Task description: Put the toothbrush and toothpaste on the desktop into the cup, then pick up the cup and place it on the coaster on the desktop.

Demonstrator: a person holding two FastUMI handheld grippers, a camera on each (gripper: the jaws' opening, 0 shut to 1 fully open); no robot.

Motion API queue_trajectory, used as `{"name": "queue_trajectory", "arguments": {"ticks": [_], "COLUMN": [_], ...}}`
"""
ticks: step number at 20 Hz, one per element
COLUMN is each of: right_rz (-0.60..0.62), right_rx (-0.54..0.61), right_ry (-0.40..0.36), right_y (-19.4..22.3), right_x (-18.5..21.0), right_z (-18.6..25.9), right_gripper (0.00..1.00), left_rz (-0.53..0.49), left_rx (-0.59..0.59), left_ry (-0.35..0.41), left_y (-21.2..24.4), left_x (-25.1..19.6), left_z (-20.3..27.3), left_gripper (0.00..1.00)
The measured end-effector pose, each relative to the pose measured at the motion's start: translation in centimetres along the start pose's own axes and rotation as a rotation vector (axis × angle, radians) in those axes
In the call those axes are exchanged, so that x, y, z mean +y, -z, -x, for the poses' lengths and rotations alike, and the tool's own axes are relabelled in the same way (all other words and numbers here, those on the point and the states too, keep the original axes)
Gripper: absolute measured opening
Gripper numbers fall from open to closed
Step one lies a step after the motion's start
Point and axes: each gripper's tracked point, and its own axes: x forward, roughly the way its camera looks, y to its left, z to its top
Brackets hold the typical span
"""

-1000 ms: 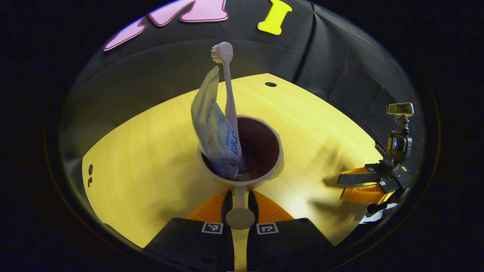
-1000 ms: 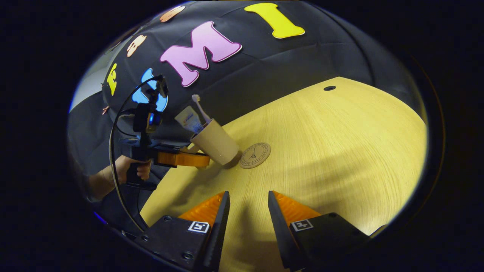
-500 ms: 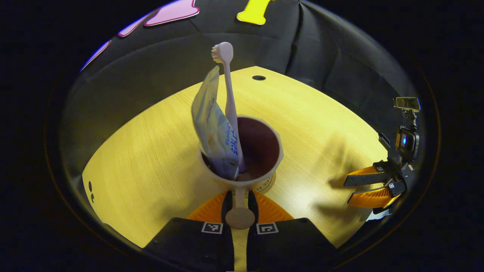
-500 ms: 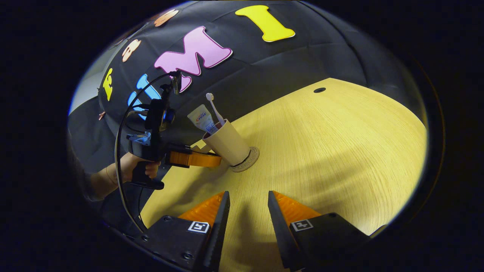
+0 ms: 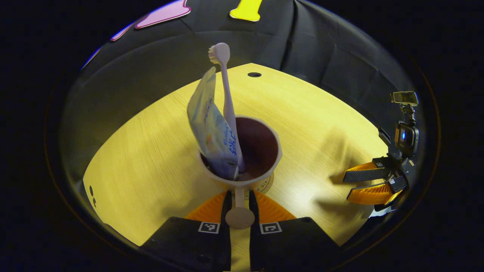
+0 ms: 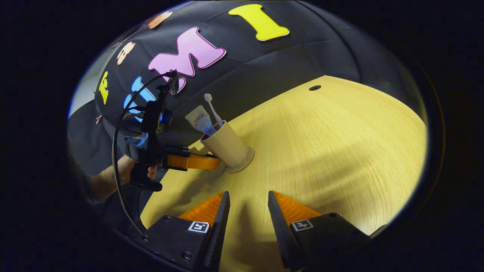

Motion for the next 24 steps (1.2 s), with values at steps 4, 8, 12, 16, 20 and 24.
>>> {"name": "queue_trajectory", "arguments": {"ticks": [4, 8, 12, 16, 20, 24], "right_rz": [-0.002, -0.004, -0.003, 0.012, 0.042, 0.047], "right_rx": [0.002, 0.004, 0.0, 0.002, 0.028, 0.029], "right_ry": [0.003, 0.0, -0.004, -0.011, -0.014, -0.027], "right_y": [-0.3, -1.1, -2.5, -3.9, -4.7, -6.0], "right_x": [0.1, 0.7, 1.8, 3.4, 5.4, 8.1], "right_z": [0.0, 0.0, 0.2, 0.7, 1.4, 2.2], "right_gripper": [0.7, 0.89, 0.72, 0.73, 0.79, 0.86], "left_rz": [0.002, -0.01, 0.004, 0.063, 0.12, 0.16], "left_rx": [-0.033, -0.071, -0.078, -0.116, -0.19, -0.277], "left_ry": [-0.008, -0.01, -0.015, -0.025, -0.043, -0.093], "left_y": [-0.2, -0.9, -0.5, 0.2, 1.7, 2.8], "left_x": [0.1, 0.1, 0.0, -0.2, -0.7, -0.7], "left_z": [0.6, 1.3, 2.8, 6.1, 10.3, 14.7], "left_gripper": [0.3, 0.5, 0.75, 0.83, 0.88, 0.9]}}
